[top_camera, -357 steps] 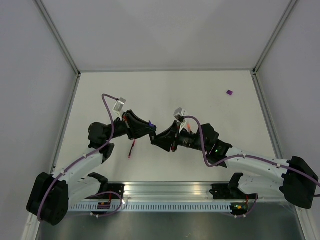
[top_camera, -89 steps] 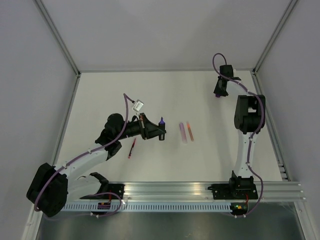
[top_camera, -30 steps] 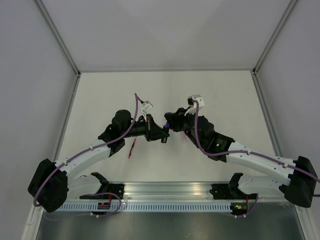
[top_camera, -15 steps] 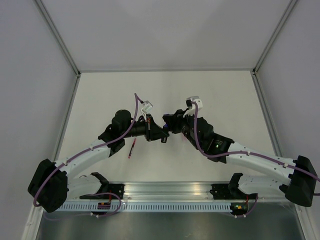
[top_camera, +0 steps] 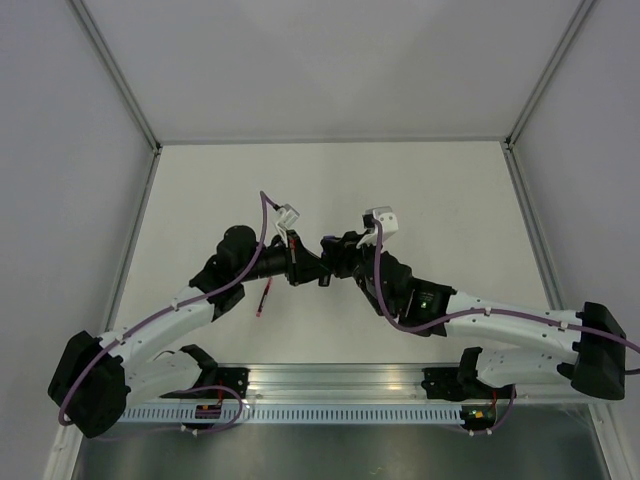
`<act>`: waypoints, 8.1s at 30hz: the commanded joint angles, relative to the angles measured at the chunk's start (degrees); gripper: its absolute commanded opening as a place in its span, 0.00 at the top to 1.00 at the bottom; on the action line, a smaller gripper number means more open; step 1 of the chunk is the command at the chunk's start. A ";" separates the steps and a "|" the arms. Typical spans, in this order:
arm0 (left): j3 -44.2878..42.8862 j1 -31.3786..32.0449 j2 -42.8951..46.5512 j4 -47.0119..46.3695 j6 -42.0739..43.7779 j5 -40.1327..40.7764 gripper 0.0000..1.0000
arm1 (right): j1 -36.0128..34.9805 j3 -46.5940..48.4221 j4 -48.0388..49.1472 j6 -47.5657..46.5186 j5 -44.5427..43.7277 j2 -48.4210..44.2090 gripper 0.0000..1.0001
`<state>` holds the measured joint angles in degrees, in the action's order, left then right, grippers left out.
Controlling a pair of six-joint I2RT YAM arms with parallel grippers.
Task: Insert the pens into the pen caps
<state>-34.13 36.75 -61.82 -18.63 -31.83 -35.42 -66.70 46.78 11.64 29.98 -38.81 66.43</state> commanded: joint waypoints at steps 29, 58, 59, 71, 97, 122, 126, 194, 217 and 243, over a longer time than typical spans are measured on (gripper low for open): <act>1.26 -0.10 4.96 -7.46 1.07 0.02 0.98 | -7.31 7.71 -5.31 0.18 -13.05 0.82 0.32; 5.04 0.51 2.32 -33.66 -7.37 -23.20 0.98 | 3.15 16.76 -16.12 -10.73 37.84 -10.01 0.44; 5.04 0.51 2.41 -33.84 -7.36 -23.20 0.98 | 3.24 16.50 -15.95 -10.73 37.93 -9.83 0.44; 5.39 0.60 2.06 -35.33 -7.63 -23.99 0.98 | 3.50 13.07 -12.26 -9.24 33.63 -9.92 0.52; 6.26 0.78 2.50 -37.00 -9.12 -21.28 0.98 | 3.68 2.97 -6.90 -4.58 36.78 -9.74 1.00; 5.04 0.69 3.55 -30.05 -3.32 -8.08 0.98 | 3.77 -4.95 -9.79 2.46 39.95 -6.93 1.00; 7.40 0.69 4.60 -38.02 -4.29 -11.42 0.98 | 3.85 -4.16 -10.14 2.37 39.86 -6.49 1.00; 7.32 0.78 0.83 -40.96 -4.82 -21.01 0.98 | 3.77 10.87 -8.56 -7.48 35.56 -4.82 0.62; 6.01 0.43 -1.46 -57.05 -19.32 -17.14 0.98 | 3.85 -6.62 -4.69 0.78 47.42 -7.64 1.00; 2.31 -3.17 0.66 -45.44 -14.04 -8.44 0.98 | 2.97 -17.43 3.22 8.96 54.27 -5.27 1.00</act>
<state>-23.88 37.39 -61.25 -50.06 -44.93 -60.38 -60.47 34.15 31.33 38.13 3.16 57.78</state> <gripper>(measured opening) 0.135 0.193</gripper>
